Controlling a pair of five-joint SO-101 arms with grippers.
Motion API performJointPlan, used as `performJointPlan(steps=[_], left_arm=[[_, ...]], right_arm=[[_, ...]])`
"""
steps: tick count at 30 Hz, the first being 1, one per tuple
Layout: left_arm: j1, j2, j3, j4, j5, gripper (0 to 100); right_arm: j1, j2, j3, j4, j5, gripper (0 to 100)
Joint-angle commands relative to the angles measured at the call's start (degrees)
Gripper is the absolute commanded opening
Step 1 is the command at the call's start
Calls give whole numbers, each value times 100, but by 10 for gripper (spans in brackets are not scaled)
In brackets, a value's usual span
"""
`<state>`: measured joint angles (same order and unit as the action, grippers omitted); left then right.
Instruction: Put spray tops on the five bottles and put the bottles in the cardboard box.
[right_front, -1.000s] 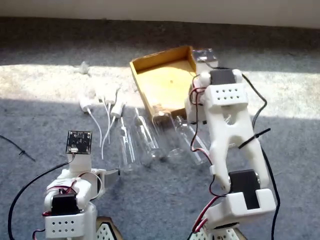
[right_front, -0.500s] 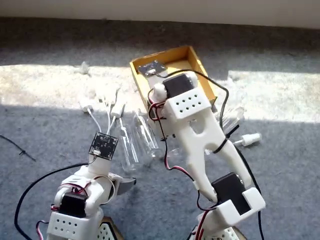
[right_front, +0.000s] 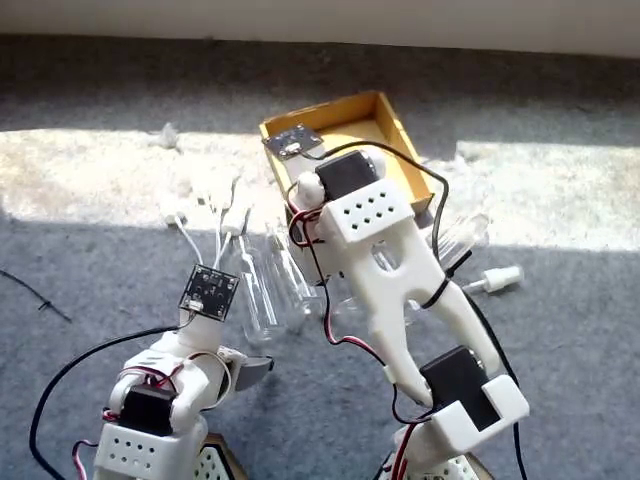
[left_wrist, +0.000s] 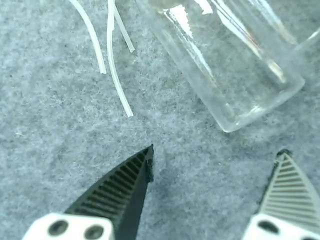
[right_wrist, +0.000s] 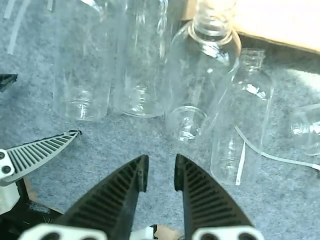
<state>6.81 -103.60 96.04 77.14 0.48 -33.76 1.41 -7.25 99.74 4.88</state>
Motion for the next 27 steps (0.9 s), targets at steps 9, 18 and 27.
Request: performJointPlan(steps=[9,18,27], left_arm=[[75,-48,110,18,53,341],[75,-48,110,18,53,341],[75,-48,110,18,53,341]], right_arm=[[-4,-4,-251,110,18,88],[57,-40,242,101,35,88],[2070,-48,-1138,-66,0,86]])
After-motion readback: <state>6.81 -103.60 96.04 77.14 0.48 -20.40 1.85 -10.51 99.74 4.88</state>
